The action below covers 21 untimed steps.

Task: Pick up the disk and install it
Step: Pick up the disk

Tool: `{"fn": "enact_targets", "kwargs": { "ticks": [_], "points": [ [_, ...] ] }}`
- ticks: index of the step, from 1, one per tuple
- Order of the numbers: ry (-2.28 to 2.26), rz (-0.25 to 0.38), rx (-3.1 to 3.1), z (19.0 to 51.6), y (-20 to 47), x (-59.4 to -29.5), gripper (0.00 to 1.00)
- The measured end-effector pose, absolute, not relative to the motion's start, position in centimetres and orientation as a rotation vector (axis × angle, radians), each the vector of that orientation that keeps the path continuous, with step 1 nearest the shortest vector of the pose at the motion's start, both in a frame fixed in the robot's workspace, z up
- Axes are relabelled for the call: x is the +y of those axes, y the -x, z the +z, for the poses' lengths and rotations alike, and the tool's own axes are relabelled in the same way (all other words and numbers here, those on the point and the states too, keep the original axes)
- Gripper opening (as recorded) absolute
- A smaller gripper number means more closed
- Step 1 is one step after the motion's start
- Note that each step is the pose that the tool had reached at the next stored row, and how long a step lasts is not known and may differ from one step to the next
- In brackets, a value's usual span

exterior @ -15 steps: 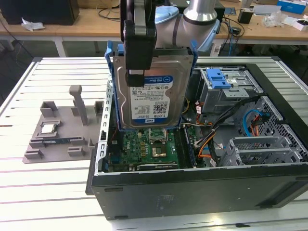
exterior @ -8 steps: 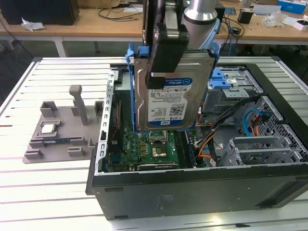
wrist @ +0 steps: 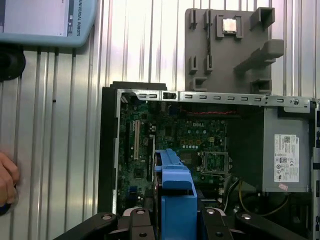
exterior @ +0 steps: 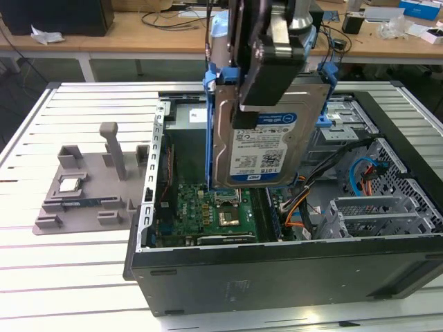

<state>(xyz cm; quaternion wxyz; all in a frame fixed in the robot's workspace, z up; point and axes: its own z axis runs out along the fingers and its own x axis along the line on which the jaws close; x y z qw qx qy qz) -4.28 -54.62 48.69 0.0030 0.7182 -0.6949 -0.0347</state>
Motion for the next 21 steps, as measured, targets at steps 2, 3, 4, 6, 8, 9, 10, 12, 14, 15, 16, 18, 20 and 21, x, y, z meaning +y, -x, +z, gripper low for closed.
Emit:
{"fn": "enact_targets", "kwargs": {
  "ticks": [2, 3, 4, 6, 8, 9, 10, 12, 14, 15, 16, 18, 20, 21],
  "points": [
    [-2.252, -0.109, -2.179, 48.7, 3.9, -54.6, 0.37],
    [-2.252, -0.109, -2.179, 48.7, 3.4, -54.7, 0.37],
    [-2.252, -0.110, -2.179, 48.7, 3.2, -54.7, 0.37],
    [-2.252, -0.110, -2.179, 48.7, 2.7, -54.7, 0.37],
    [-2.251, -0.110, -2.178, 48.7, 2.3, -54.7, 0.37],
    [-2.251, -0.110, -2.178, 48.7, 2.0, -54.7, 0.37],
    [-2.251, -0.111, -2.178, 48.7, 1.6, -54.8, 0.37],
    [-2.251, -0.111, -2.178, 48.7, 1.2, -54.8, 0.37],
    [-2.251, -0.112, -2.178, 48.6, 0.6, -54.8, 0.37],
    [-2.251, -0.112, -2.178, 48.6, 0.4, -54.8, 0.37],
    [-2.251, -0.112, -2.178, 48.6, 0.2, -54.8, 0.37],
    [-2.250, -0.112, -2.178, 48.6, -0.2, -54.8, 0.37],
    [-2.250, -0.112, -2.177, 48.6, -0.7, -54.9, 0.37],
    [-2.250, -0.113, -2.177, 48.6, -0.9, -54.9, 0.37]
  ]
}}
